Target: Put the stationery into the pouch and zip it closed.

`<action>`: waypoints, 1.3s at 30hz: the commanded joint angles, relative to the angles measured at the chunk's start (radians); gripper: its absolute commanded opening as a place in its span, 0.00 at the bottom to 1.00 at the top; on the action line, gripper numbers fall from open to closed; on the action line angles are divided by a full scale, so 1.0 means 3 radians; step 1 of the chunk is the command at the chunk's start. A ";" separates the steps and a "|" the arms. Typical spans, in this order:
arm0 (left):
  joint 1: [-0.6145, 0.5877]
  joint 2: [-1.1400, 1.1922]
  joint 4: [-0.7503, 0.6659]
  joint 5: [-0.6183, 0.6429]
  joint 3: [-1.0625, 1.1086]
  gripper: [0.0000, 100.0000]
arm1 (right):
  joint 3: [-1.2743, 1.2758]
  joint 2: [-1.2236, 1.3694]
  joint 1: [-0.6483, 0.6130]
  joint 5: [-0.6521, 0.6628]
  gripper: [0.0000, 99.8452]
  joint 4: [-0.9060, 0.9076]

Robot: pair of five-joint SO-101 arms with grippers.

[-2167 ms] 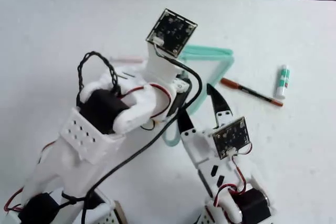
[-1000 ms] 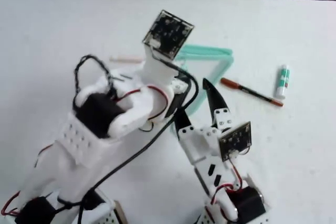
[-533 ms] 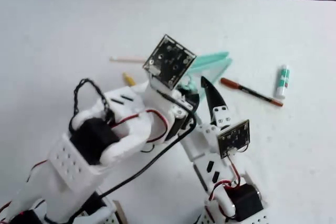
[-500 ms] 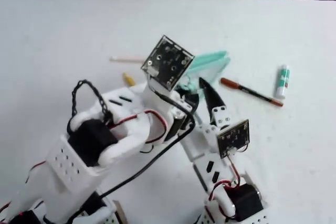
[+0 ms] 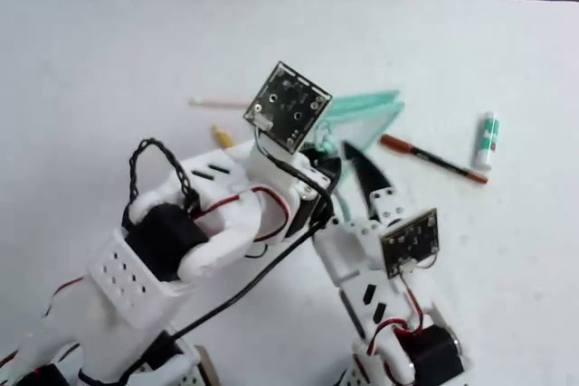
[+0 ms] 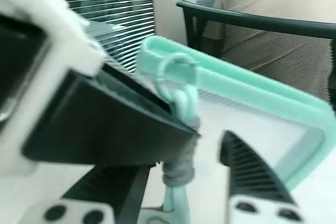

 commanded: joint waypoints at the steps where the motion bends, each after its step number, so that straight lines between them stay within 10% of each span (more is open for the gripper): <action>1: -0.0023 -0.0100 -0.0092 0.0015 -0.0005 0.06 | -0.0169 0.0018 0.0095 0.0020 0.26 0.0105; 17: -0.0033 -0.0074 -0.0159 0.0010 0.0010 0.06 | -0.0292 0.0018 0.0074 0.0020 0.04 0.0284; 39: -0.0018 -0.0090 -0.0368 0.0015 0.0215 0.06 | -0.0455 0.0023 0.0090 0.0020 0.11 0.0540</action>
